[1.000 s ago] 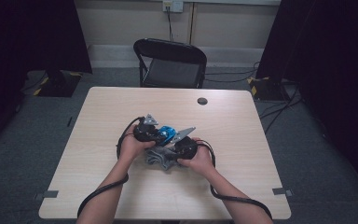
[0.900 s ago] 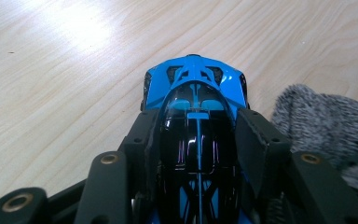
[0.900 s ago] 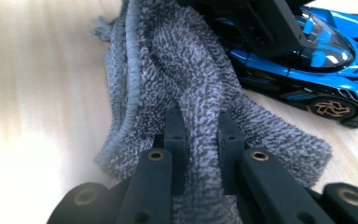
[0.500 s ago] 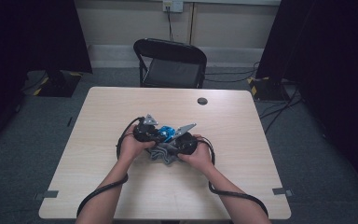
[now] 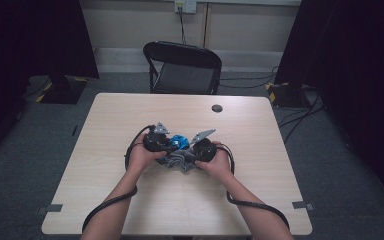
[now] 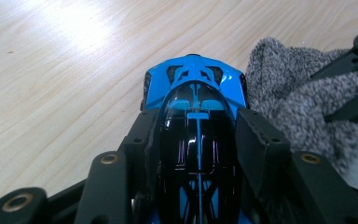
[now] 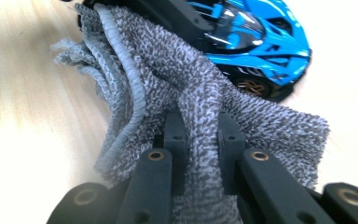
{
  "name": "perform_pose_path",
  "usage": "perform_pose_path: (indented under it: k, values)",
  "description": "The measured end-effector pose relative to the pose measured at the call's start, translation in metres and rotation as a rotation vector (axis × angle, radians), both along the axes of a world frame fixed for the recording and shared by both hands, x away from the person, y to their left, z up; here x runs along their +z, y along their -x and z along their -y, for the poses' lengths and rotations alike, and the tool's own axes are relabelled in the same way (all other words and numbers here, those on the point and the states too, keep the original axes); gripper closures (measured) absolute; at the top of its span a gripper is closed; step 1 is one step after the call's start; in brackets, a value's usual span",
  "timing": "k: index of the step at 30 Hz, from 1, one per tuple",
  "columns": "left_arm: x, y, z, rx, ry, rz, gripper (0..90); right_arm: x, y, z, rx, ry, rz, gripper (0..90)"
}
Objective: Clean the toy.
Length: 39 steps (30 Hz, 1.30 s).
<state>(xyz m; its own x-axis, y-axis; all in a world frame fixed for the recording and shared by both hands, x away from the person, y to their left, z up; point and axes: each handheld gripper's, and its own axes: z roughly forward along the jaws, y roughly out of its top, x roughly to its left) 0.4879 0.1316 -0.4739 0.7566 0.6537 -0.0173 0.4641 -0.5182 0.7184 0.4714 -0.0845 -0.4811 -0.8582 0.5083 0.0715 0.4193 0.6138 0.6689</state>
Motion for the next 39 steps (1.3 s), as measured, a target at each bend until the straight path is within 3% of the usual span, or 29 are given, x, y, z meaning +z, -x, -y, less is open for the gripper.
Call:
perform_pose_path:
  k: [39]
  values:
    - [0.0,0.0,0.0,-0.001,-0.001,0.001,51.5,0.003,-0.026,0.028,-0.138,0.02,0.003,79.3]
